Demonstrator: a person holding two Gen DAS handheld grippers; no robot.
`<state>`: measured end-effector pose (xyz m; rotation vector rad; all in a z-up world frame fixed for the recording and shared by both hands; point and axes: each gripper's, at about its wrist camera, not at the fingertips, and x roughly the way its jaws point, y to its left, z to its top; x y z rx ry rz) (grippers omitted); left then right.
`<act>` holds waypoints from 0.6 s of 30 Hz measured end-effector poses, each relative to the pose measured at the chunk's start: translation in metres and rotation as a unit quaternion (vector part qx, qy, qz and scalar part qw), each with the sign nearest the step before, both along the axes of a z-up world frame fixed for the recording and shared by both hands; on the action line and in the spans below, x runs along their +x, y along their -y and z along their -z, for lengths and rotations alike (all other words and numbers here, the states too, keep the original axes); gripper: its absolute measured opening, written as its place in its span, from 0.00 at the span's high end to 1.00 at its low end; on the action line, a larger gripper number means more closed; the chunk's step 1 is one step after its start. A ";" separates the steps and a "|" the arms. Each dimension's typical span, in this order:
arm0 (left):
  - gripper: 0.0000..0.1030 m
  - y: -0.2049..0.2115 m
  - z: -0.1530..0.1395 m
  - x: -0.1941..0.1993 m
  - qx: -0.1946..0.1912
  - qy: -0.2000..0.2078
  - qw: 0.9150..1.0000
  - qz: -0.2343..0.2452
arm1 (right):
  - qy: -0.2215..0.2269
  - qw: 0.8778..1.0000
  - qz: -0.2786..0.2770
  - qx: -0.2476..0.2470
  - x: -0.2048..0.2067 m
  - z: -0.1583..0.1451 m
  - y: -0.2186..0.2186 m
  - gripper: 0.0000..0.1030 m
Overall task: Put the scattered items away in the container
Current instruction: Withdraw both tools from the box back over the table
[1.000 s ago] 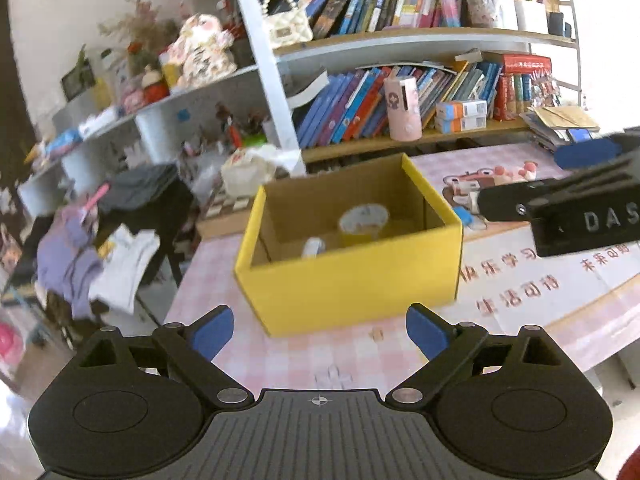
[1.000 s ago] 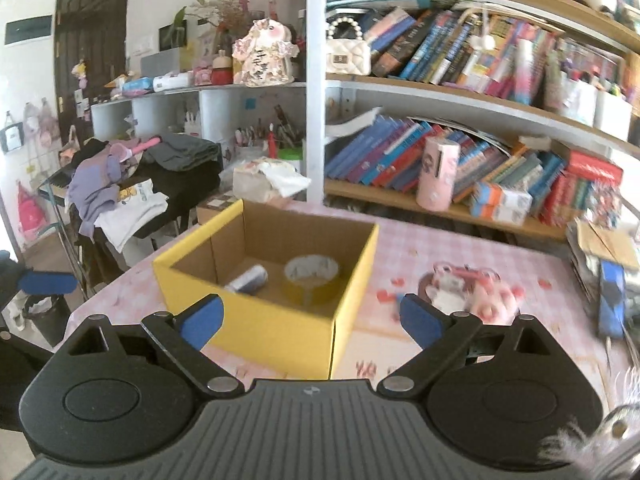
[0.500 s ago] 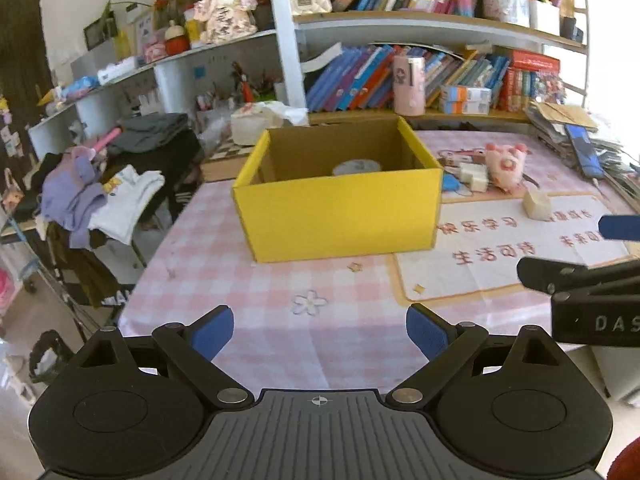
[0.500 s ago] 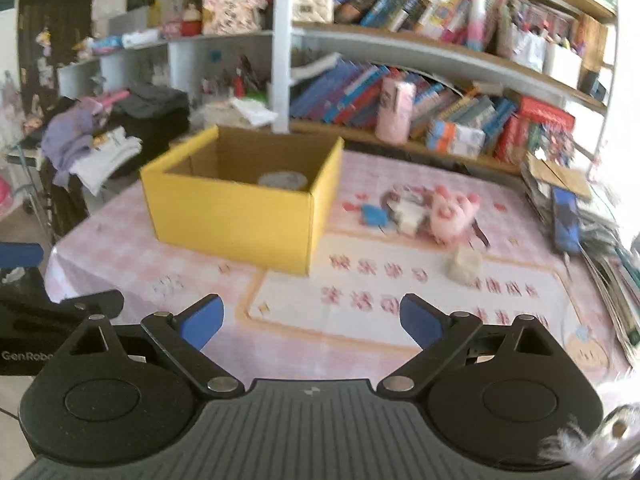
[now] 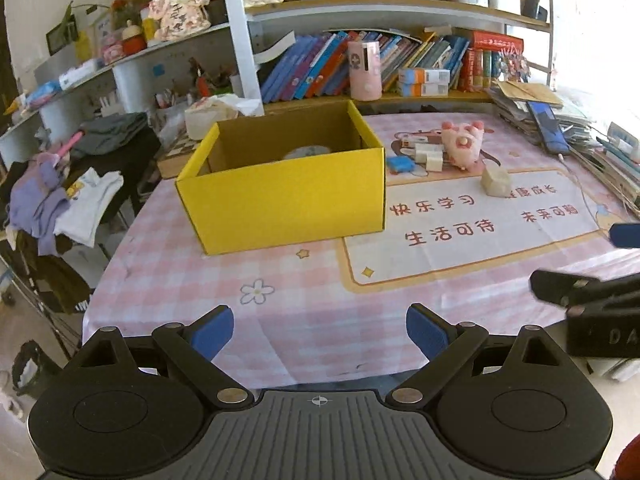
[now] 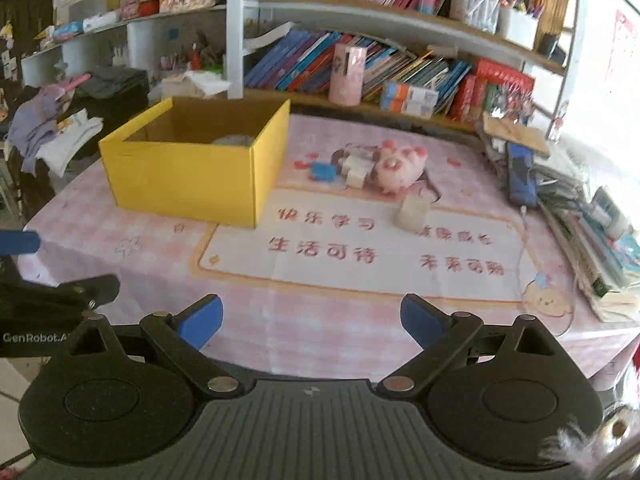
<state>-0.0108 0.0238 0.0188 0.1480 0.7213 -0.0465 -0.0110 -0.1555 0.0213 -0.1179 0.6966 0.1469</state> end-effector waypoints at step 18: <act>0.08 -0.008 0.004 0.002 -0.008 -0.022 1.000 -0.006 | 0.001 0.999 -0.033 0.003 0.014 -0.003 -0.017 0.06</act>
